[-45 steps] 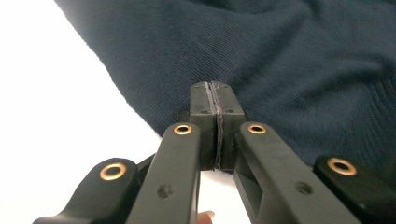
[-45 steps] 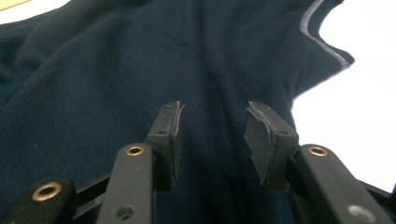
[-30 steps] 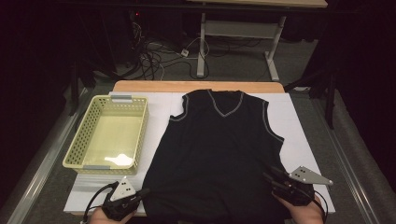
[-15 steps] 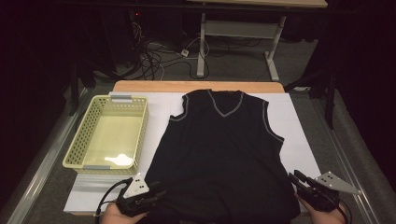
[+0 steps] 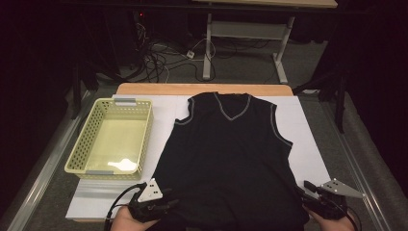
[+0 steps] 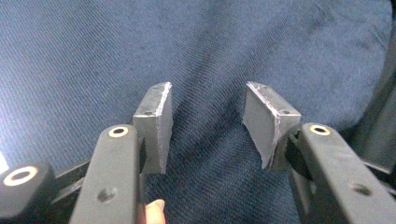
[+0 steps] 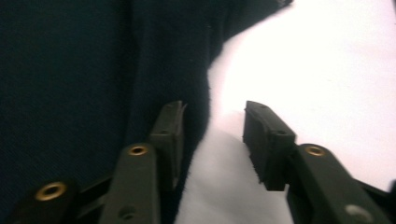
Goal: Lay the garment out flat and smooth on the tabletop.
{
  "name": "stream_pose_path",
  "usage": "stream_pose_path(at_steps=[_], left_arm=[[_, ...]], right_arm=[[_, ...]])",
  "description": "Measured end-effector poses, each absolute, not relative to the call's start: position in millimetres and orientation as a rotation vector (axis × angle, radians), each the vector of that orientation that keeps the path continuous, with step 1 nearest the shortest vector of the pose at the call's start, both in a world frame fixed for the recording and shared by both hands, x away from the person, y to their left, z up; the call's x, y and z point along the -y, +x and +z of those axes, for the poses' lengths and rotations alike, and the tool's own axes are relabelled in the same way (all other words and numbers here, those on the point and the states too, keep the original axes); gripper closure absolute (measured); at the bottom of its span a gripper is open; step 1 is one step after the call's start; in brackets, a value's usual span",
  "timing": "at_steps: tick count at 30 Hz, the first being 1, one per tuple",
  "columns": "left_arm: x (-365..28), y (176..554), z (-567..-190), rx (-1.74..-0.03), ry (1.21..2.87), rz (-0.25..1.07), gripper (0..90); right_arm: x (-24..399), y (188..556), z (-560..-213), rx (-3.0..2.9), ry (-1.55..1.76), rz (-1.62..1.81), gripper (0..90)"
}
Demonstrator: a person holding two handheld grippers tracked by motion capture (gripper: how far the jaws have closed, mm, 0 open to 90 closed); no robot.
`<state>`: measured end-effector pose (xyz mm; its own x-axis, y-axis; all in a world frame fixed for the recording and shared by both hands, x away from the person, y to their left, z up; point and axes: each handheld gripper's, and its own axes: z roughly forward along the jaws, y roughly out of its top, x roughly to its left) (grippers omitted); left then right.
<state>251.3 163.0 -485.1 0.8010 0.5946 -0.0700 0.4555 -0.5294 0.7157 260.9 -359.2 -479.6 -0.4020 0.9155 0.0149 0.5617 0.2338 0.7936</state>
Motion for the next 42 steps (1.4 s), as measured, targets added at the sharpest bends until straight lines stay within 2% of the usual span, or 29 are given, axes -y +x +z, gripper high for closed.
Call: stream_pose_path(at_steps=[3,5,7,12,15,21,25,35,37,40,42], left_arm=[[-161.2,252.1,-482.9,-0.771,2.217,0.228,51.1],[-157.9,252.0,-481.5,-0.757,2.219,0.231,51.1],[-154.2,251.6,-480.5,-0.741,2.226,0.234,51.1],[-147.4,250.8,-479.9,-0.715,2.239,0.232,51.1],[-146.4,251.3,-479.2,-0.713,2.236,0.226,51.1],[-143.5,258.1,-478.6,-0.708,2.224,0.195,51.1],[-133.7,262.3,-477.3,-0.674,2.228,0.171,51.1],[-112.9,262.3,-475.2,-0.590,2.254,0.155,51.1],[-112.2,264.4,-475.7,-0.591,2.257,0.157,51.1],[-112.9,269.5,-475.3,-0.611,2.242,0.160,51.0],[-114.6,273.6,-473.6,-0.619,2.234,0.173,51.0]], right_arm=[[351.7,261.1,-481.5,-2.068,1.345,1.021,46.9],[347.0,259.8,-482.0,-2.078,1.329,1.018,46.8],[341.9,258.1,-482.6,-2.092,1.304,1.021,54.9],[336.1,256.3,-482.9,-2.150,1.266,1.070,86.0],[332.7,253.6,-479.6,-2.147,1.203,1.011,88.2],[353.7,241.8,-465.3,-2.017,1.226,1.010,88.9],[381.4,231.4,-462.2,-1.920,1.293,1.007,89.3],[420.7,222.2,-457.0,-1.800,1.383,0.963,89.3],[422.5,221.3,-463.4,-1.819,1.406,1.005,85.3],[419.3,219.2,-463.9,-1.826,1.405,1.017,70.8],[417.1,216.3,-463.4,-1.829,1.398,1.037,65.4]])
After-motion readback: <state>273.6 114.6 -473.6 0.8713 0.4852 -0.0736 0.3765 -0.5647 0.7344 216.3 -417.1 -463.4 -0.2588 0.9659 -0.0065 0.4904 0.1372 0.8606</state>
